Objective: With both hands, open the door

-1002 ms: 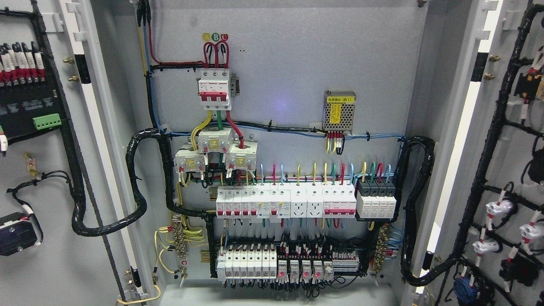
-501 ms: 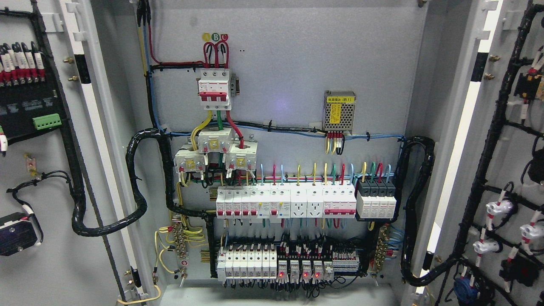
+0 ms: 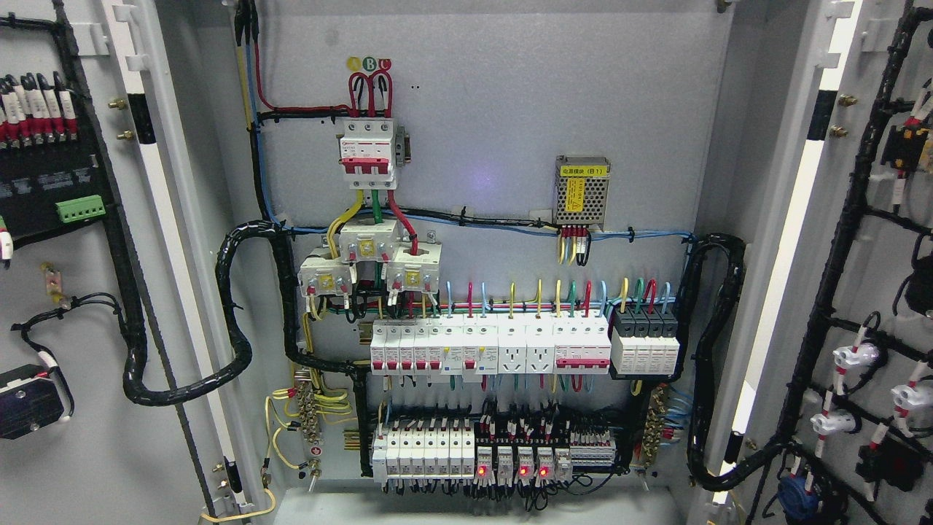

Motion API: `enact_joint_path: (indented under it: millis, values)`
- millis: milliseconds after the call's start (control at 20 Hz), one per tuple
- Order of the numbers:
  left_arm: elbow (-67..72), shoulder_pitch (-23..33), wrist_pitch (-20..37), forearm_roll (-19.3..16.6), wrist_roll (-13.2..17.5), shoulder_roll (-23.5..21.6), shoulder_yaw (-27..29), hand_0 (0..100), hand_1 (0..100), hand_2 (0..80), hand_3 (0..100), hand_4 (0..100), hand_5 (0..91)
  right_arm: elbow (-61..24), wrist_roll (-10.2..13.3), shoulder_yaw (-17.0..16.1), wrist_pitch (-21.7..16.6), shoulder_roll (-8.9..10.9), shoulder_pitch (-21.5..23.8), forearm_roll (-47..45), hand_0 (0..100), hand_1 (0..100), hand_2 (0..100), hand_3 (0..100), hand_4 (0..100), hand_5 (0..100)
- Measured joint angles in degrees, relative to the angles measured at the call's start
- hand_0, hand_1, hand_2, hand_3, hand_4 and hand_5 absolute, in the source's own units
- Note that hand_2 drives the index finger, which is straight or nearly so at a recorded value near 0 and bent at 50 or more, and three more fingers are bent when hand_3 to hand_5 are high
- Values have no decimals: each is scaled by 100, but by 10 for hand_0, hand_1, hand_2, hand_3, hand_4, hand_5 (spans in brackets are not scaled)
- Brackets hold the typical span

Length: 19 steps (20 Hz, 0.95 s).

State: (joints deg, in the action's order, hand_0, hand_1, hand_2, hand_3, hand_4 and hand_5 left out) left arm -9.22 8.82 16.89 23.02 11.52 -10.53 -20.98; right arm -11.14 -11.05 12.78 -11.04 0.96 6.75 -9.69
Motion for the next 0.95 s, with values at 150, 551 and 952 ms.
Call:
enact_joint_path:
  millis: [150,551,952]
  values:
    - [356,-74,-479,-313,5,154,-5,0,0,0,0,0,0,235,200,-90,123,-89,-16,211,0,0,0,0,0,0]
    - [945,-308,-1196,-710,-19,492,63,0,0,0,0,0,0,354,816,-221,320,-225,4,453,0,0,0,0,0,0]
    - [1170,-367,-1267,-1305,-60,775,395,0,0,0,0,0,0,715,1082,-258,373,-267,132,718,0,0,0,0,0,0]
